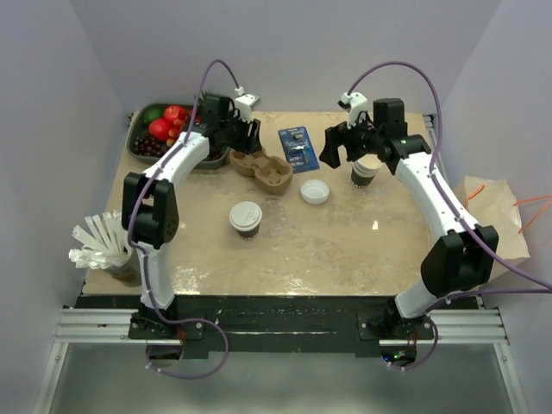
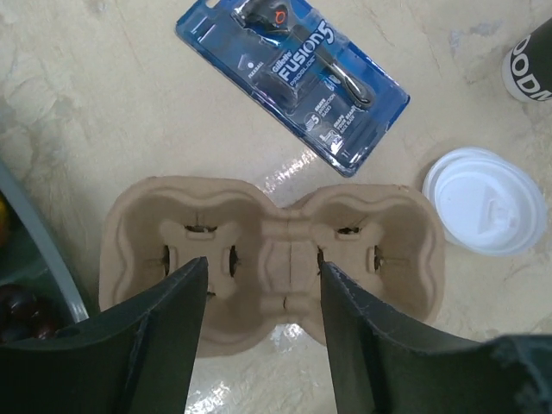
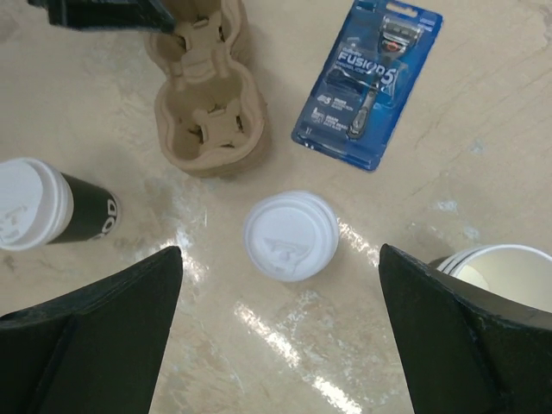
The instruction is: Pack the takeout coffee
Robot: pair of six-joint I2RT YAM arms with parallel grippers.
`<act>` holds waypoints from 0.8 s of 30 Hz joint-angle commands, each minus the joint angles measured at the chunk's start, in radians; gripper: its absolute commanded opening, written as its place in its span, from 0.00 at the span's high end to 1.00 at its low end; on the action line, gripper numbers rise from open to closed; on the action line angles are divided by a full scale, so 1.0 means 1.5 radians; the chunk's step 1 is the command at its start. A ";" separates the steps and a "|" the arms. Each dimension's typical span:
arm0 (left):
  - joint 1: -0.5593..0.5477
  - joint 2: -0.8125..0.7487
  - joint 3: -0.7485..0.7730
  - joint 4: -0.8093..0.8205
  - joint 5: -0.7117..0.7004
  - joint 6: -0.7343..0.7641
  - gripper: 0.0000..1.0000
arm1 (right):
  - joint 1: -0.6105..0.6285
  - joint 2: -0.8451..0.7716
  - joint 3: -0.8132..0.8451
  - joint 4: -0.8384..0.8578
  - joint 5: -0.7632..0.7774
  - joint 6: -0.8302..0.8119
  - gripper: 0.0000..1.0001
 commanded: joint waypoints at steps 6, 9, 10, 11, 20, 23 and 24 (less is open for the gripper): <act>-0.011 0.081 0.130 -0.064 0.022 0.033 0.36 | -0.014 -0.038 -0.042 0.080 0.000 0.070 0.01; -0.017 0.080 0.117 -0.063 0.010 0.049 0.36 | -0.018 -0.039 -0.046 0.086 -0.017 0.081 0.01; -0.020 0.080 0.114 -0.065 0.006 0.063 0.36 | -0.019 -0.035 -0.046 0.086 -0.017 0.081 0.01; -0.021 0.081 0.111 -0.067 -0.001 0.071 0.35 | -0.019 -0.029 -0.046 0.086 -0.018 0.081 0.01; -0.023 0.089 0.088 -0.097 -0.013 0.112 0.30 | -0.023 -0.007 -0.043 0.094 -0.028 0.096 0.01; -0.024 0.098 0.088 -0.101 -0.007 0.114 0.28 | -0.024 0.000 -0.043 0.094 -0.033 0.096 0.01; -0.025 0.100 0.087 -0.100 -0.006 0.114 0.28 | -0.025 0.002 -0.042 0.094 -0.034 0.096 0.01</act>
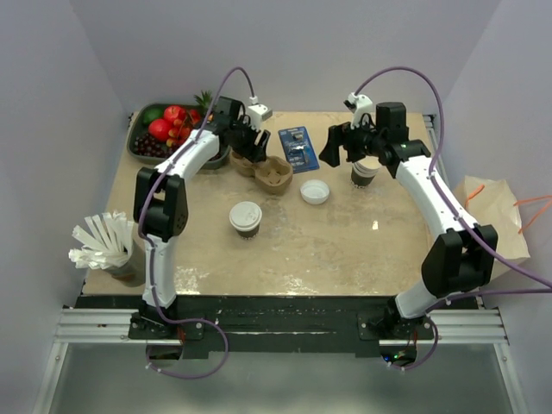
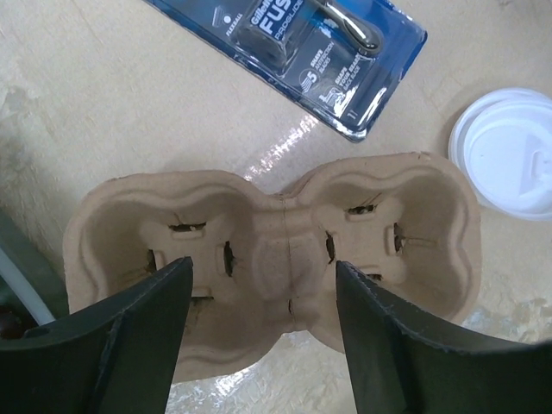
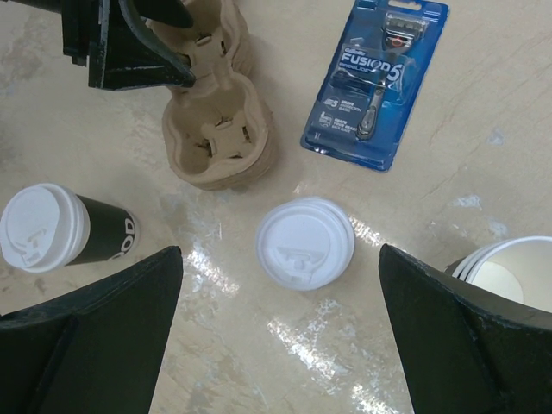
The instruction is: Pack the takeout coffee
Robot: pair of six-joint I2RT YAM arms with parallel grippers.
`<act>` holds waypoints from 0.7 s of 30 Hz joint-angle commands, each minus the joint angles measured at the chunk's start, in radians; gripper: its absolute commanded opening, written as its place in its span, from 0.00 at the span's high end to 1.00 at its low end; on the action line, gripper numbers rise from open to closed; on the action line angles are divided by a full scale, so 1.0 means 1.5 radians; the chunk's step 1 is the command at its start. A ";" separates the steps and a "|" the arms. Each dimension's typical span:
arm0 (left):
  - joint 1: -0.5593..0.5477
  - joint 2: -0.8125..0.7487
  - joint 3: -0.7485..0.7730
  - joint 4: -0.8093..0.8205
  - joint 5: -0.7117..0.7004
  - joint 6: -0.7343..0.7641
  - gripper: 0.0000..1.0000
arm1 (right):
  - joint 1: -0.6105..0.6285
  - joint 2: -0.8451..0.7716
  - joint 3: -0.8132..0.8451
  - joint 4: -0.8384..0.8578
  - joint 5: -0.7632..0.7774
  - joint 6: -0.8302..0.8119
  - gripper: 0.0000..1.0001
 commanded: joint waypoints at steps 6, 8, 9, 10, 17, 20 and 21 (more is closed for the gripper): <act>-0.014 0.026 0.002 -0.002 -0.013 0.018 0.27 | -0.005 0.018 0.007 0.026 -0.023 0.029 0.01; -0.016 0.032 0.007 -0.001 -0.022 0.017 0.28 | -0.003 0.019 0.007 0.025 -0.025 0.030 0.01; -0.017 0.034 0.008 0.001 -0.026 0.017 0.29 | -0.003 0.019 0.006 0.026 -0.026 0.030 0.01; -0.017 0.036 0.010 0.002 -0.027 0.016 0.30 | -0.004 0.019 0.006 0.025 -0.026 0.030 0.01; -0.022 0.041 0.010 -0.008 -0.016 0.022 0.38 | -0.004 0.021 -0.001 0.025 -0.023 0.030 0.01; -0.024 0.039 0.007 -0.010 -0.015 0.024 0.43 | -0.004 0.024 -0.001 0.026 -0.021 0.031 0.01; -0.025 0.038 0.007 -0.009 -0.017 0.026 0.44 | -0.004 0.024 0.000 0.029 -0.021 0.031 0.01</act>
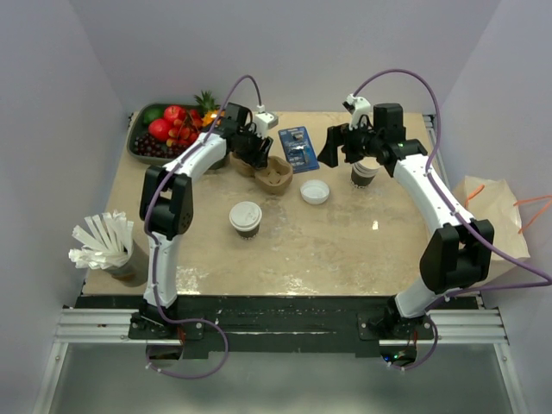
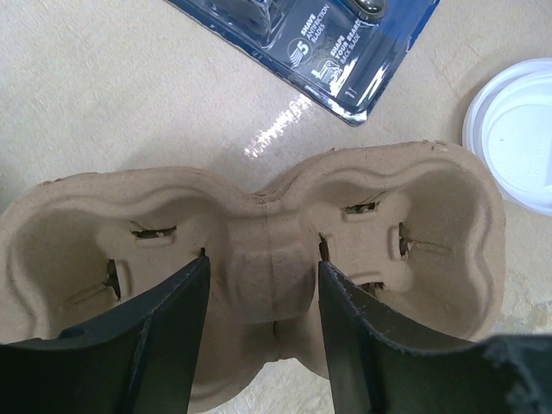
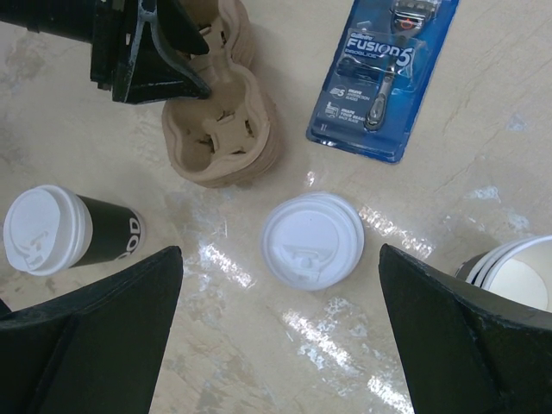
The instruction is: Pack the takeout coffee
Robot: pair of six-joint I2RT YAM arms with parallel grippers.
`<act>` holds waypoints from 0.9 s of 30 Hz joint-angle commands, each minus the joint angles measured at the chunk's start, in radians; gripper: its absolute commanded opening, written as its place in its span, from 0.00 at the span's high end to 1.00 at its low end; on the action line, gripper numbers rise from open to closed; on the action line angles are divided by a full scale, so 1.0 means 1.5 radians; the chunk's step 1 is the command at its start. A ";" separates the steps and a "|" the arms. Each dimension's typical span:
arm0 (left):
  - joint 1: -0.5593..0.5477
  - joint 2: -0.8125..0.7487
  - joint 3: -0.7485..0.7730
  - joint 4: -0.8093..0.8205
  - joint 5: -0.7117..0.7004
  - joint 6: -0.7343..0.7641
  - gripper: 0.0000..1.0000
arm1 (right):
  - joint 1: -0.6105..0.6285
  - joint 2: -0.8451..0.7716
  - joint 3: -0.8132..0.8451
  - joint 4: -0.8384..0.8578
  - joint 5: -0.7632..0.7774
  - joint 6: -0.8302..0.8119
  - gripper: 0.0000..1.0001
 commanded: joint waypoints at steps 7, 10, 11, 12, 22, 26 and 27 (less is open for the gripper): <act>-0.007 -0.006 0.013 -0.001 -0.010 0.017 0.51 | -0.003 0.009 0.005 0.026 -0.016 0.014 0.01; -0.007 -0.012 0.013 0.001 -0.019 0.018 0.54 | -0.004 0.013 0.006 0.027 -0.019 0.017 0.01; -0.007 -0.013 0.013 0.001 -0.021 0.018 0.55 | -0.004 0.014 0.006 0.029 -0.020 0.017 0.01; -0.008 -0.015 0.013 0.002 -0.025 0.016 0.55 | -0.004 0.015 0.006 0.028 -0.021 0.019 0.01; -0.012 -0.055 0.010 0.014 -0.037 0.006 0.63 | -0.003 0.028 0.018 0.026 -0.024 0.023 0.01; -0.013 -0.062 0.010 0.015 -0.030 0.000 0.65 | -0.004 0.031 0.020 0.027 -0.024 0.023 0.01; -0.013 -0.062 0.010 0.014 -0.027 -0.001 0.66 | -0.004 0.031 0.020 0.027 -0.024 0.023 0.01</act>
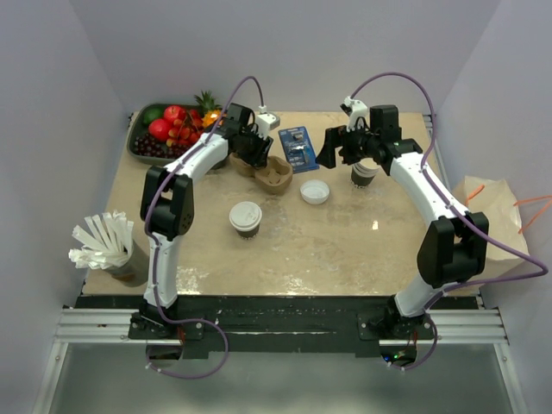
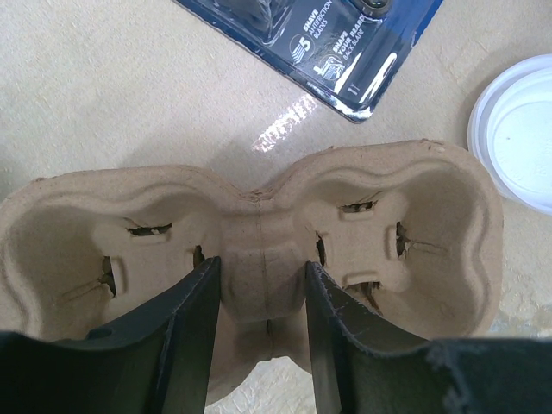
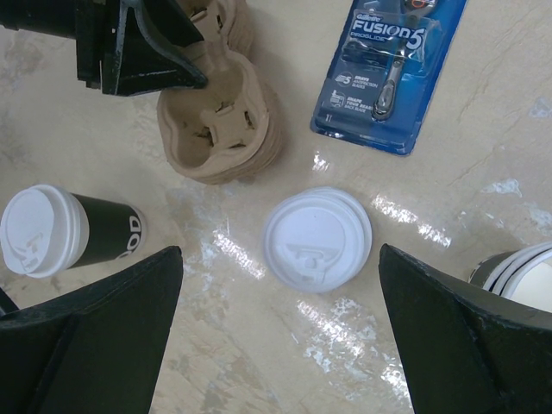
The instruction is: Pack the takeout coffee
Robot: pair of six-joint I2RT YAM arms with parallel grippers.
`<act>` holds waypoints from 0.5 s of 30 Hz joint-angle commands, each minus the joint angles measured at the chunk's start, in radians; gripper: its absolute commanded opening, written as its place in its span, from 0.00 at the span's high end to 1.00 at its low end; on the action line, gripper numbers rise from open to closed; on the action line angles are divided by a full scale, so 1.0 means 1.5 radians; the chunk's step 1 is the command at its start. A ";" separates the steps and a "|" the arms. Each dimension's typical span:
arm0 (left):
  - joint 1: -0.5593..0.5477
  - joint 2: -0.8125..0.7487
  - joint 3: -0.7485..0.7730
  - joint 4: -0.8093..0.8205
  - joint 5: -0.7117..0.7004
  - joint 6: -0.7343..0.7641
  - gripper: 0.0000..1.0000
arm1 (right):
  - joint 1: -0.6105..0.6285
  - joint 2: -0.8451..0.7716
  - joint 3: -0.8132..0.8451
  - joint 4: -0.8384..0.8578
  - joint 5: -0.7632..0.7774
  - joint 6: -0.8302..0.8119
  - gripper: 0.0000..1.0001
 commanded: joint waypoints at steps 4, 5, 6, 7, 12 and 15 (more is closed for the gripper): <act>-0.004 -0.067 0.012 0.019 0.006 -0.010 0.69 | -0.004 -0.003 0.018 0.022 -0.013 0.010 0.01; -0.005 -0.070 0.012 0.019 0.011 -0.010 0.69 | -0.005 -0.004 0.017 0.022 -0.013 0.010 0.01; -0.005 -0.075 0.013 0.018 0.012 -0.010 0.69 | -0.004 -0.006 0.016 0.022 -0.013 0.010 0.01; -0.005 -0.078 0.012 0.019 0.015 -0.010 0.69 | -0.004 -0.007 0.013 0.022 -0.013 0.010 0.01; -0.004 -0.083 0.001 0.017 0.050 -0.022 0.70 | -0.004 -0.006 0.008 0.026 -0.016 0.016 0.01; -0.004 -0.084 -0.010 0.013 0.053 -0.017 0.71 | -0.004 -0.006 0.008 0.026 -0.017 0.017 0.01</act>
